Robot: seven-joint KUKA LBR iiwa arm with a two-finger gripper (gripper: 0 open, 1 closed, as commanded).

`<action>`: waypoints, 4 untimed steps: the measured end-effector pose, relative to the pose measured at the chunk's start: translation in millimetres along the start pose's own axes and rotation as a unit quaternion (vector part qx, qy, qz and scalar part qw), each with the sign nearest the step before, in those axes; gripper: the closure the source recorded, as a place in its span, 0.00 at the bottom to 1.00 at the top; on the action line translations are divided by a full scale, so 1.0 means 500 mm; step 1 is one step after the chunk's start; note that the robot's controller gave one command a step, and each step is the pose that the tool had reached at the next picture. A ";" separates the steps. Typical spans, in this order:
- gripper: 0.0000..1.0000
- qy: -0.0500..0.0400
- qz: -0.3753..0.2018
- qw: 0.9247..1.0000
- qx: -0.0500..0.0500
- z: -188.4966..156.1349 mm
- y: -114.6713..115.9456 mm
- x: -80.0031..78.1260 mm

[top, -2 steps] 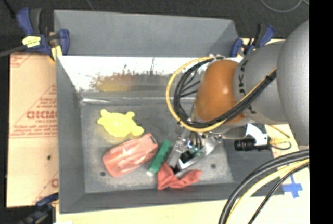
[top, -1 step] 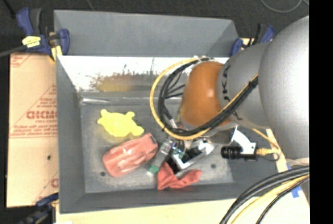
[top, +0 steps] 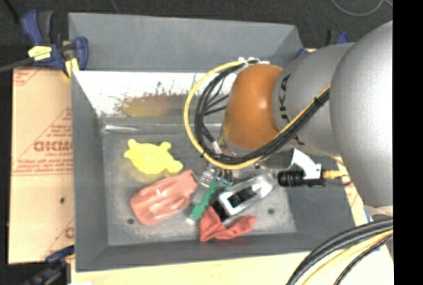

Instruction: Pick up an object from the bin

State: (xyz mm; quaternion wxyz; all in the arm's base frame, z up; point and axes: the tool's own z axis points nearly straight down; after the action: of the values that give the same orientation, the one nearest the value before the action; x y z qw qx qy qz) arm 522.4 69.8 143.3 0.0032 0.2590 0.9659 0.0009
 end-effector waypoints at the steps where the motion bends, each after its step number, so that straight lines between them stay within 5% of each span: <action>1: 0.00 0.000 -0.152 0.988 0.002 -0.061 -0.037 0.037; 2: 0.00 -0.002 -0.165 0.986 0.000 -0.082 -0.003 0.071; 3: 0.00 0.000 -0.216 0.976 0.001 -0.058 0.021 0.082; 4: 0.00 -0.005 -0.357 0.934 -0.001 0.040 0.046 0.048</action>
Offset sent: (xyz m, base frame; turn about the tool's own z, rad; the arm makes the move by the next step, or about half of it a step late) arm -0.0300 0.0354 0.0410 -0.3043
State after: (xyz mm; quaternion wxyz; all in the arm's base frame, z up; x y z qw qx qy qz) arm 513.1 101.9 123.2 0.0081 -0.1025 0.9947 -0.0010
